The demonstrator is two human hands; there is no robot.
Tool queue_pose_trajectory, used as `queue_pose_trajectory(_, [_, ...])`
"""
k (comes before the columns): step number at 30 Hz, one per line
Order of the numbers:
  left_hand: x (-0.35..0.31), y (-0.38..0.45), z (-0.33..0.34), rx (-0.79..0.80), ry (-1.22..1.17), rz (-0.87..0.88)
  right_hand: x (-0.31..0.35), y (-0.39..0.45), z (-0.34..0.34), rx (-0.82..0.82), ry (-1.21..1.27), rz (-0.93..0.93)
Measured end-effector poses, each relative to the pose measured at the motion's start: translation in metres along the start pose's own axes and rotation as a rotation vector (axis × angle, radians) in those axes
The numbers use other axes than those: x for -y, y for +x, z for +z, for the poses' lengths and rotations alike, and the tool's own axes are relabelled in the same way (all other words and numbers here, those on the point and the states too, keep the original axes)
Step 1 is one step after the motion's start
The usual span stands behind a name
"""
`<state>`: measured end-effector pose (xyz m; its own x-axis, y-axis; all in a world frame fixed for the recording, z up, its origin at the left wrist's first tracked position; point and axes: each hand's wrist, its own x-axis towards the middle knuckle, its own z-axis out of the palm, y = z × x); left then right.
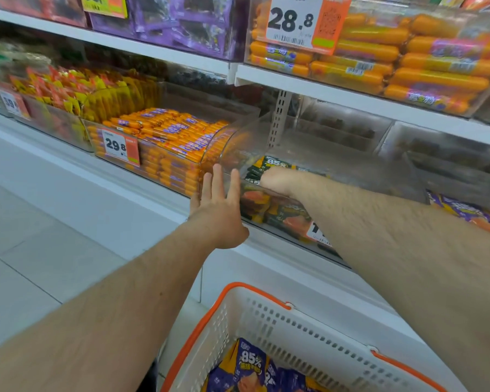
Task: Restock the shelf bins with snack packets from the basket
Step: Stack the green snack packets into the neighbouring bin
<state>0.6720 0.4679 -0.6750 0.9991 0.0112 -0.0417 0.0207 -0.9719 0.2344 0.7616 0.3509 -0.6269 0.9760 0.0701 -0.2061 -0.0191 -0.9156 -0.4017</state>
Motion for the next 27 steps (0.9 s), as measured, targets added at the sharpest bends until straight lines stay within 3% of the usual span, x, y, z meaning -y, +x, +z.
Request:
queue_pose_trajectory(3, [-0.004, -0.001, 0.000, -0.083, -0.063, -0.023, -0.004, 0.003, -0.001, 0.079, 0.019, -0.018])
queue_pose_trajectory(6, [-0.009, -0.005, -0.001, -0.372, -0.123, -0.009, -0.009, 0.000, -0.005, 0.150, -0.058, -0.035])
queue_pose_trajectory(8, [-0.014, -0.005, -0.001, -0.448, -0.134, 0.011, -0.010, -0.002, -0.009, 0.161, -0.045, -0.016])
queue_pose_trajectory(10, [-0.016, -0.005, 0.003, -0.314, -0.161, 0.039, -0.010, -0.008, -0.011, 0.046, -0.122, -0.066])
queue_pose_trajectory(12, [-0.018, -0.005, 0.015, -0.064, -0.168, 0.082, -0.014, -0.018, -0.011, -0.187, -0.262, -0.177])
queue_pose_trajectory(15, [-0.026, -0.008, 0.034, 0.338, -0.068, 0.227, -0.032, -0.047, 0.007, -0.846, -0.295, -0.653])
queue_pose_trajectory(17, [-0.035, -0.015, 0.046, 0.558, 0.034, 0.311, -0.055, -0.069, 0.031, -1.045, -0.152, -0.878])
queue_pose_trajectory(19, [-0.044, -0.025, 0.058, 0.711, 0.156, 0.338, -0.094, -0.082, 0.069, -0.981, -0.054, -0.857])
queue_pose_trajectory(21, [-0.052, -0.031, 0.073, 0.767, 0.293, 0.362, -0.137, -0.093, 0.110, -0.817, -0.016, -0.694])
queue_pose_trajectory(27, [-0.068, -0.038, 0.102, 0.796, 0.368, 0.414, -0.241, -0.113, 0.193, 0.081, -0.179, -0.015])
